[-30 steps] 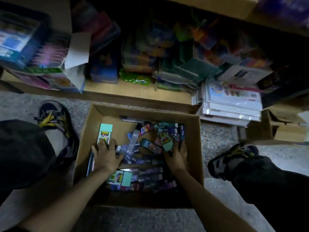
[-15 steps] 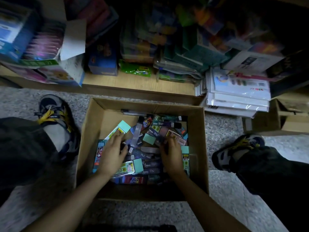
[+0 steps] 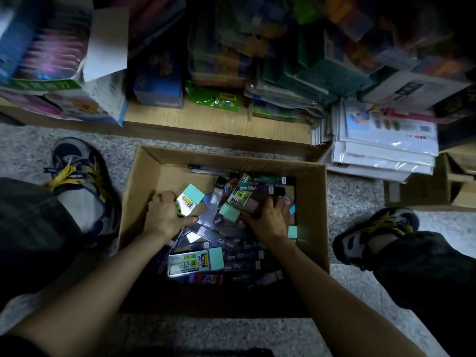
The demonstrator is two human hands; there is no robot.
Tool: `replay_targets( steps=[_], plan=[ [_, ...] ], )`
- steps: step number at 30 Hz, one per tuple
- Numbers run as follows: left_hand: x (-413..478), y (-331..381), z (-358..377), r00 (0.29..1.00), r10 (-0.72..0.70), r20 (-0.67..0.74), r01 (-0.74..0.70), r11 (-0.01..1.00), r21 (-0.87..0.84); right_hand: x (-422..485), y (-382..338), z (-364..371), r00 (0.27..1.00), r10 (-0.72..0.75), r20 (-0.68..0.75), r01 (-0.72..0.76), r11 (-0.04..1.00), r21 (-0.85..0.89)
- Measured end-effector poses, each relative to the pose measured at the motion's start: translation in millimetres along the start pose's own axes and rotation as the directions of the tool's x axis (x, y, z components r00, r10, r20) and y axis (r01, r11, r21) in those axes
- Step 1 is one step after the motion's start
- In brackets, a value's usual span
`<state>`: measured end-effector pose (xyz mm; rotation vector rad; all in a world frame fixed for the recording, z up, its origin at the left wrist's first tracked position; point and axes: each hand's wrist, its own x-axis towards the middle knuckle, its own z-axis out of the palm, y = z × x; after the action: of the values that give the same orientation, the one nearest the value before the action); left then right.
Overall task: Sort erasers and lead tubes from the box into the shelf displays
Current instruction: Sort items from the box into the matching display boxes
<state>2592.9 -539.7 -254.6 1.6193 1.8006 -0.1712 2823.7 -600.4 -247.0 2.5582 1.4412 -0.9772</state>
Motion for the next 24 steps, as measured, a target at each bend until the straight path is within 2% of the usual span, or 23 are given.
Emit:
replay_targets(
  steps=[4,7,10,14,17,21,23,24],
  plan=[
    [7.8,1.6,-5.8,0.988,0.027,0.154,-0.037,0.997,0.065,1.0,1.2,-0.3,0.996,-0.066,0.06,0.061,0.995,0.08],
    [7.6,0.1,-4.9,0.983,0.063,0.175,-0.076,0.995,0.069,0.7,0.6,-1.3,0.983,-0.076,0.167,0.071,0.997,0.038],
    [1.2,-1.9,-6.6,0.985,0.104,0.138,-0.092,0.992,-0.09,2.0,0.0,-9.1,0.958,-0.099,0.27,0.092,0.995,0.041],
    [-7.4,-3.1,-12.8,0.985,0.17,0.043,-0.139,0.907,-0.397,0.4,2.5,-22.4,0.912,-0.227,0.342,0.204,0.974,0.103],
    [-12.2,-0.2,-20.9,0.973,0.231,0.007,-0.203,0.869,-0.452,-4.9,7.1,-30.5,0.925,-0.282,0.256,0.214,0.941,0.261],
    [-20.9,9.5,-28.7,0.978,0.204,0.04,-0.136,0.774,-0.619,-12.1,4.6,-47.5,0.964,-0.202,0.171,0.109,0.892,0.438],
    [-29.1,19.4,-26.8,0.973,0.209,0.099,-0.084,0.718,-0.691,-20.5,-3.8,-56.9,0.97,-0.169,0.173,0.04,0.818,0.574],
    [-35.4,26.4,-25.2,0.967,0.219,0.133,-0.058,0.693,-0.718,-26.9,-9.4,-60.1,0.968,-0.156,0.199,-0.018,0.744,0.668]
  ],
)
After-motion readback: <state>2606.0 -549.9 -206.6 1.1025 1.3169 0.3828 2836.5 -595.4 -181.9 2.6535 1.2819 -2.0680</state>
